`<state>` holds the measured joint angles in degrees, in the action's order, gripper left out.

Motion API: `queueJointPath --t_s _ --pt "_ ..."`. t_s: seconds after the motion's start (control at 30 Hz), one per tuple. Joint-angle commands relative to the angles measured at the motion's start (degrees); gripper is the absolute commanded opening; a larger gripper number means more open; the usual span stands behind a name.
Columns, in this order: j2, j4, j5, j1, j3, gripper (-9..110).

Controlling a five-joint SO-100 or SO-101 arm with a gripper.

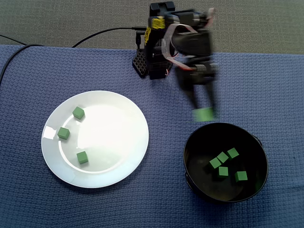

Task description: Pick up the items on the white plate and put them in the black container.

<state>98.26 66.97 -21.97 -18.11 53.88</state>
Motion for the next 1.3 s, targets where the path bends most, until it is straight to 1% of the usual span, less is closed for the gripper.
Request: queueJointPath --t_s 0.0,0.13,0.3,0.43,0.53,0.77,0.8,0.87,0.97,1.03,1.17,1.27 --pt "-2.02 -6.77 1.41 -9.4 4.83 0" --pt "-7.12 -13.71 0.97 -11.87 14.41 0" --pt "-12.39 -22.41 0.88 -12.22 25.66 0" --pt "-14.68 -23.64 0.7 -12.13 28.74 0" --pt "-15.91 -26.81 0.18 -12.22 31.99 0" --pt "-19.34 -27.07 -0.26 -12.74 33.05 0" --pt "-19.34 -27.07 -0.53 -12.83 33.22 2" --pt "-18.81 -26.54 -1.23 -12.92 33.4 15" --pt "-17.31 -24.26 -1.41 -12.74 32.08 22" --pt "-15.82 -22.15 -2.29 -12.39 30.59 24" --pt "-11.6 -12.22 -1.93 -10.46 22.85 26" --pt "-7.56 -2.29 4.75 -5.45 14.33 24"
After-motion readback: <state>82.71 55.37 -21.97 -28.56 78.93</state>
